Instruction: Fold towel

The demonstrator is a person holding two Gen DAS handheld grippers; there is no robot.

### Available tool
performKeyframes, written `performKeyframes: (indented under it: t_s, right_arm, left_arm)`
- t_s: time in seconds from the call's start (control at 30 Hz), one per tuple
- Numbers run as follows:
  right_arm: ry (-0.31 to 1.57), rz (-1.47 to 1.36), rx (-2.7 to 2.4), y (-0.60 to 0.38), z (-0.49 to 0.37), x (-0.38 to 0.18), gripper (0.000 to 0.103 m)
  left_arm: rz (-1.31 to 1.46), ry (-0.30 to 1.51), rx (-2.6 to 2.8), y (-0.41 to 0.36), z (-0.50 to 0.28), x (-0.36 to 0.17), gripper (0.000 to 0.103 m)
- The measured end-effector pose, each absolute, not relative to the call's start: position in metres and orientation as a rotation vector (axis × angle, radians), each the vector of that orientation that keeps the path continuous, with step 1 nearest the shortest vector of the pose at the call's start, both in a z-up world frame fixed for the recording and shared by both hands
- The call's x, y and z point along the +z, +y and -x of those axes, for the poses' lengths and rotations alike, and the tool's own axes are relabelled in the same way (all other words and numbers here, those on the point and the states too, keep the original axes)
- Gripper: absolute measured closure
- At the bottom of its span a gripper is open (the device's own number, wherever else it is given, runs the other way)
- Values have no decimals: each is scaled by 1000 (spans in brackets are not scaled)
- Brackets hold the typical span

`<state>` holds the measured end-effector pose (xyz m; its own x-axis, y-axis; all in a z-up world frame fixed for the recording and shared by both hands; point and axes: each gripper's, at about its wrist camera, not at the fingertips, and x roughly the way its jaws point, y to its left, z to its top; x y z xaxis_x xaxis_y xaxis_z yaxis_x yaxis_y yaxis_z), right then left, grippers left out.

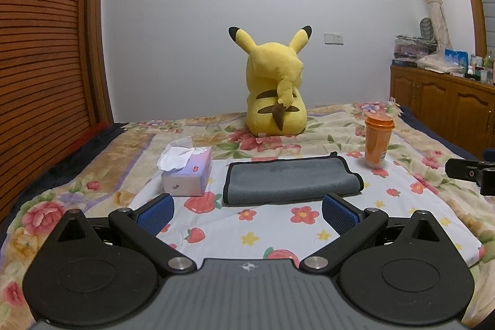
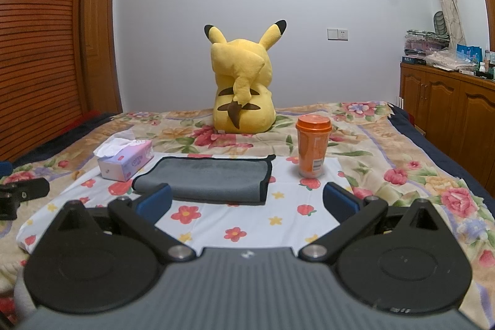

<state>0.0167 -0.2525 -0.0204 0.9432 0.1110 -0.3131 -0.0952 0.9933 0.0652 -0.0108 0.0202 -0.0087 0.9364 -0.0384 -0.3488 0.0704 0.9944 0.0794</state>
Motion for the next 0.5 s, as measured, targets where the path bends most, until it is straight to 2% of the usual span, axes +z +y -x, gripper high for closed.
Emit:
performKeyframes:
  t_s: [0.5]
  right_arm:
    - [322,-50,105,-252,-17,-20,0]
  left_arm:
    - [-94,355,-55,20,10,-8,0]
